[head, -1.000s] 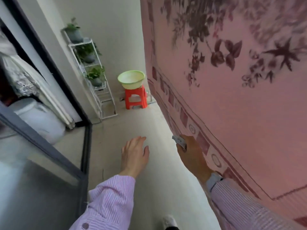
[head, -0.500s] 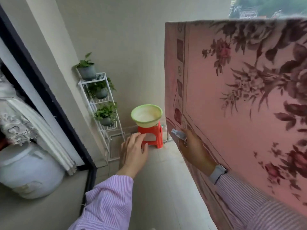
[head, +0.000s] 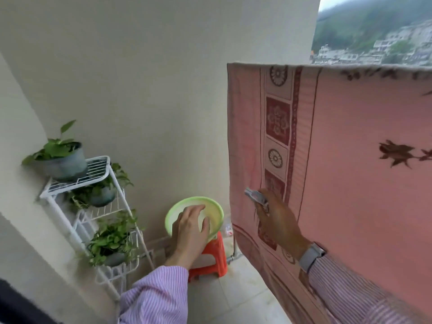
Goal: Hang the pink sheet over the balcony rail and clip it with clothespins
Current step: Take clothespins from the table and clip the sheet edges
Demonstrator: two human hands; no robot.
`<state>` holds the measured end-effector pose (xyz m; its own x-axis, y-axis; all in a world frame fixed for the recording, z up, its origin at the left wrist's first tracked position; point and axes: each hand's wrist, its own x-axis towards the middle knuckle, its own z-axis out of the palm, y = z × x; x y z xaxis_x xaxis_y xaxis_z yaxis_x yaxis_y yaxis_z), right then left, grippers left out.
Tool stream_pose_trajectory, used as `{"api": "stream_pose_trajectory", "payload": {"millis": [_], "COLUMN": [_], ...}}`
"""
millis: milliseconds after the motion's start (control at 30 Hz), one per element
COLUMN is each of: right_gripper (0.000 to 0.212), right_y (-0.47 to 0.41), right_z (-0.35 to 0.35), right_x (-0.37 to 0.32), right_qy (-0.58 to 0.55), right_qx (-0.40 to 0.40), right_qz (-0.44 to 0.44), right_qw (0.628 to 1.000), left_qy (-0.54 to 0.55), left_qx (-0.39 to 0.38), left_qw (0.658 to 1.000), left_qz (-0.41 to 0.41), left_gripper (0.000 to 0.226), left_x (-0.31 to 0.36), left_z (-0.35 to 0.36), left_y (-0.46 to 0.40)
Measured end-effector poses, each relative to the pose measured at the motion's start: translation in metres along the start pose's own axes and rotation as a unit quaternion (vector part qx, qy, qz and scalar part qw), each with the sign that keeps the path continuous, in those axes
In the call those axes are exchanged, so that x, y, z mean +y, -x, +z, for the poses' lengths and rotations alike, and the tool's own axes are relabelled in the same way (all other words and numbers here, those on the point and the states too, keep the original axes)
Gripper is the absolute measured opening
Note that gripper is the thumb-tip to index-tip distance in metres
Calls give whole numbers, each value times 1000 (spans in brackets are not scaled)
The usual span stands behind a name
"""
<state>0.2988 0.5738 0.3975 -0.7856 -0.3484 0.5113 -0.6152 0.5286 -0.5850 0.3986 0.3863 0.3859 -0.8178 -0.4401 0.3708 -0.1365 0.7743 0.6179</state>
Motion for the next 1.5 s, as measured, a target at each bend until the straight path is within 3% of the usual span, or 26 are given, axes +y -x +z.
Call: {"api": "stream_pose_trajectory", "payload": {"millis": [133,367,567,733,833,1000,1133,1300,1400,1500], "right_gripper": [32,23,28,28,25,26,26,25,25,19], "right_y": [-90,-241,-308,-332,-346,-362,-364,-382,-388,-396], "right_z": [55,124,154,170,178,189,199,202,205,212], "right_x": [32,70,91,98,88,67,54,37,31,21], "right_qy": [42,124,158,191,234,303,328,368,338,184], "right_qx": [51,70,83,119,162,221,231,237,256,290], "right_qz": [11,-13,15,42,75,116,138,143,161,243], "right_qw": [998,990,984,973,956,920,905,888,891,907], "left_qy": [-6,51,124,247,317,397,415,448,465,476], "left_qx": [-21,-24,-78,-140,-183,-177,-190,-211,-218,-189], "left_qw": [999,996,987,953,922,885,869,858,842,828], "left_qz": [47,62,72,107,127,166,191,135,166,229], "left_gripper": [32,27,24,33,35,4,2,12,13,8], "left_x": [-31,-57,-68,-48,-41,-41,-57,-71,-74,-83], "left_z": [36,70,114,157,174,185,188,192,190,187], "left_y": [-108,-293,-410,-489,-520,-544,-559,-590,-584,-568]}}
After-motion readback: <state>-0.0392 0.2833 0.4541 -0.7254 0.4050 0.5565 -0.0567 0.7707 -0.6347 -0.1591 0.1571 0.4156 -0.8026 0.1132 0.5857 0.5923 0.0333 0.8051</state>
